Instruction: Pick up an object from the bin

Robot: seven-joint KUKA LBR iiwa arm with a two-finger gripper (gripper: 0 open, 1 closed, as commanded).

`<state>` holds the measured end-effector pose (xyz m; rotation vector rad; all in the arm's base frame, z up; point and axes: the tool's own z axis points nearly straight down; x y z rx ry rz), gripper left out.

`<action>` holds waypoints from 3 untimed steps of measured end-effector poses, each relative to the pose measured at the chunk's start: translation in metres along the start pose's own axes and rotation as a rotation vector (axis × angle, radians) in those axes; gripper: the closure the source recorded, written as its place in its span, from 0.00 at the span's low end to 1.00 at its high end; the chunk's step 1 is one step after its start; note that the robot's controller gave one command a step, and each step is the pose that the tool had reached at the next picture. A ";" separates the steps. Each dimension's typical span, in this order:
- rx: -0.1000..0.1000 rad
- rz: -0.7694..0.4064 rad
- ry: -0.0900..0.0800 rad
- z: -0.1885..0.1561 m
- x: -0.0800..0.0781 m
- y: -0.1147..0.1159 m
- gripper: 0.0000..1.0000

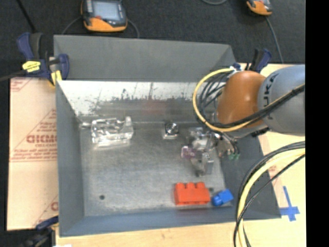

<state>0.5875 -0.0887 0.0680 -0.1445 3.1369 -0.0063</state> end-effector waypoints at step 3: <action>0.001 -0.014 -0.013 -0.199 -0.010 -0.015 1.00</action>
Offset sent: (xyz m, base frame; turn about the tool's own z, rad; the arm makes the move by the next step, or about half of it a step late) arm 0.0000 0.0000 0.0000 0.0000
